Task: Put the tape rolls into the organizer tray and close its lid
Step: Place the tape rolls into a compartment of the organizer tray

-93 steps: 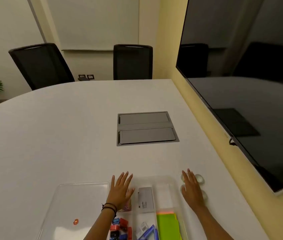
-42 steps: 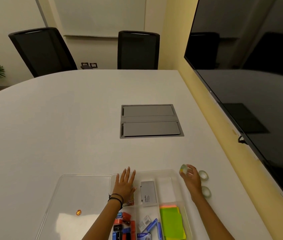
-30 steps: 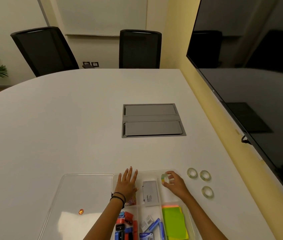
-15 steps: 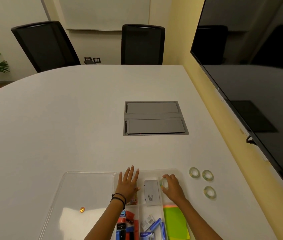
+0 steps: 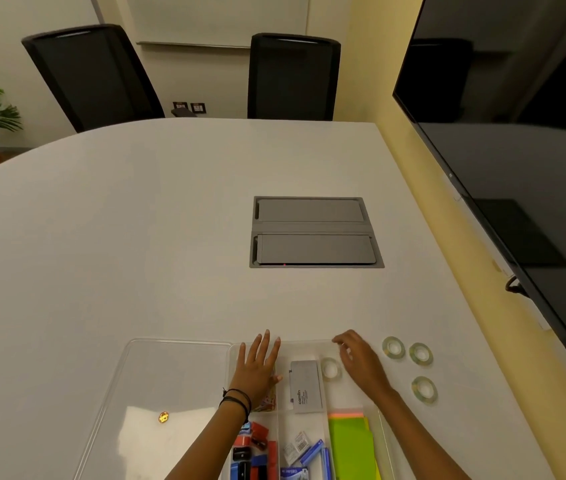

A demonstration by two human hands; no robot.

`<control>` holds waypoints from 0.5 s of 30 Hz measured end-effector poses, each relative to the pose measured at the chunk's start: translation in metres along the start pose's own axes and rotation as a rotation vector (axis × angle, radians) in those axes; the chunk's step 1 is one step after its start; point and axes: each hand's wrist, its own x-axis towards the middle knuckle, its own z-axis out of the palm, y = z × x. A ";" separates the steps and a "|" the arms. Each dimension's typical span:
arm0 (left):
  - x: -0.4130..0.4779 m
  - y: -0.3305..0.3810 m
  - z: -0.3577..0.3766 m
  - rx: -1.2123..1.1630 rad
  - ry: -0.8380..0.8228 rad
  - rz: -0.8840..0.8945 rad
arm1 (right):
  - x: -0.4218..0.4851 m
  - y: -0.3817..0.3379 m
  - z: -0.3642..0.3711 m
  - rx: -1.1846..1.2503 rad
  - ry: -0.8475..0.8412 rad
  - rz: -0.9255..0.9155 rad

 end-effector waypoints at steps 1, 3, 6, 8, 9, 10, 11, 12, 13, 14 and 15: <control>-0.001 0.000 -0.001 -0.005 0.000 -0.013 | 0.004 0.003 -0.006 0.019 0.053 -0.003; -0.003 -0.001 0.000 0.039 -0.008 -0.014 | 0.011 0.012 -0.017 0.045 0.138 0.017; -0.001 0.000 0.002 0.069 -0.006 -0.012 | 0.018 0.033 -0.030 0.029 0.227 0.119; -0.002 -0.001 0.004 0.096 -0.016 0.025 | 0.022 0.048 -0.034 -0.034 0.177 0.209; -0.002 -0.001 0.005 0.112 -0.020 0.029 | 0.023 0.055 -0.035 -0.077 0.119 0.262; -0.001 -0.001 0.006 0.123 -0.026 0.030 | 0.023 0.061 -0.036 -0.118 0.060 0.320; -0.001 -0.001 0.005 0.116 -0.033 0.030 | 0.023 0.065 -0.038 -0.155 0.008 0.370; -0.001 -0.001 0.005 0.097 -0.038 0.015 | 0.023 0.069 -0.038 -0.186 -0.039 0.405; 0.000 -0.002 0.004 0.075 -0.034 -0.011 | 0.022 0.072 -0.039 -0.214 -0.083 0.427; 0.000 -0.001 0.004 0.070 -0.029 -0.029 | 0.021 0.074 -0.039 -0.240 -0.126 0.440; -0.001 -0.001 0.004 0.074 -0.025 -0.020 | 0.019 0.075 -0.038 -0.263 -0.165 0.446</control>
